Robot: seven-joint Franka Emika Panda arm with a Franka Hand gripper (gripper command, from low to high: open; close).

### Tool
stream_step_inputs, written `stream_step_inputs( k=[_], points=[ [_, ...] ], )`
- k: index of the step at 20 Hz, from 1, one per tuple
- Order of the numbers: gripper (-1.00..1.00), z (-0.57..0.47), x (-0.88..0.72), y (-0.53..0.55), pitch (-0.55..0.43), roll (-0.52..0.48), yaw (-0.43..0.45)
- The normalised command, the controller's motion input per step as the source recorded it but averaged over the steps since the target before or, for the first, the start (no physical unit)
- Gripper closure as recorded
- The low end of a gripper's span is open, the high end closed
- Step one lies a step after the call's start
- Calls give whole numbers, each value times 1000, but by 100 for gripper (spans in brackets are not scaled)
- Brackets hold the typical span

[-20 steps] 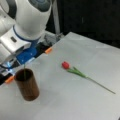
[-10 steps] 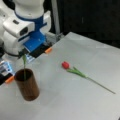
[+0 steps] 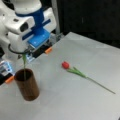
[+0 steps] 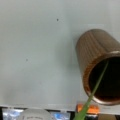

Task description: Flower insertion into a vase

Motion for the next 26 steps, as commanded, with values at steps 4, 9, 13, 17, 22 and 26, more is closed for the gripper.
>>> stream_step_inputs(
  k=[4, 9, 13, 17, 22, 26],
  points=[
    [-100, -154, 59, 670, -92, 5, 44],
    [-100, -43, 197, 598, 11, -24, -5],
    [-100, 15, 248, 358, 14, 10, -75],
    [-100, 9, 272, 201, 30, 70, -79],
    [-100, -33, 303, 138, 53, 119, -112],
    [-100, -124, 365, 219, 55, 114, -141]
  ],
)
